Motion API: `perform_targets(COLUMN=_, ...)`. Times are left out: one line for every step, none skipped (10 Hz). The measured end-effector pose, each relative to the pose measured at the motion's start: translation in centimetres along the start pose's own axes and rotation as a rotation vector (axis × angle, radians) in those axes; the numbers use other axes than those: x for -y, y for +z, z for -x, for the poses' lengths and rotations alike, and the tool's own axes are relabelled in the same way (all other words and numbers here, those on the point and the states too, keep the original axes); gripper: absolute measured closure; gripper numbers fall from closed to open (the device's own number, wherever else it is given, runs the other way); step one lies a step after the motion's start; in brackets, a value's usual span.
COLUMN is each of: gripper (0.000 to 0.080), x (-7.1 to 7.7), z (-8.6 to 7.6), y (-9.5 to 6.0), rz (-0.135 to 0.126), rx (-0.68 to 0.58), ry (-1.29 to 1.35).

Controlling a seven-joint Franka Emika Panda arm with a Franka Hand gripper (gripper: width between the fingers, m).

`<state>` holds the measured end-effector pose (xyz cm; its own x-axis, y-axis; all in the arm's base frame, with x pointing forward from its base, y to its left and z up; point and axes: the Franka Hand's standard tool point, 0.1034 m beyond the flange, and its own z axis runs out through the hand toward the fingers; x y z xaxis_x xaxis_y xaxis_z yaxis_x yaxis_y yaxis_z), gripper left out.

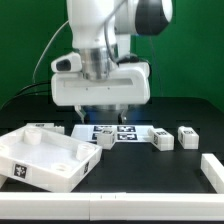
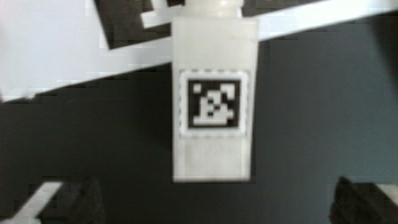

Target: Assemble square table

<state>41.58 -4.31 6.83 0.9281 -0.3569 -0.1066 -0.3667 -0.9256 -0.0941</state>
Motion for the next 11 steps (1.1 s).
perform_targets(gripper=0.015, x=0.5, z=-0.2, y=-0.7, rz=-0.013, rx=-0.011, ry=0.062)
perform_targets(gripper=0.015, x=0.3, z=0.0, y=-0.3, rz=-0.009, rx=-0.004, ry=0.12)
perform_targets(gripper=0.015, x=0.2, z=0.1, y=-0.2, rz=-0.007, rx=0.0, ry=0.132)
perform_targets(gripper=0.015, x=0.0, z=-0.1, y=-0.1, rz=-0.006, rx=0.008, ry=0.114)
perform_targets(gripper=0.015, x=-1.1, z=-1.4, y=-0.1, rz=0.009, rx=0.046, ry=0.099)
perform_targets(gripper=0.015, x=-2.3, z=-4.1, y=-1.5, rz=0.034, rx=0.057, ry=0.07)
perform_targets(gripper=0.015, x=-2.9, z=-5.7, y=-2.9, rz=0.03, rx=0.068, ry=0.067)
perform_targets(gripper=0.015, x=-3.1, z=-7.0, y=-3.6, rz=0.024, rx=0.086, ry=0.097)
perform_targets(gripper=0.015, x=-2.2, z=-6.2, y=-3.3, rz=0.014, rx=0.106, ry=0.149)
perform_targets(gripper=0.015, x=-2.1, z=-5.9, y=-3.2, rz=0.016, rx=0.11, ry=0.135)
perform_targets(gripper=0.015, x=-2.2, z=-6.0, y=-3.1, rz=0.016, rx=0.11, ry=0.136)
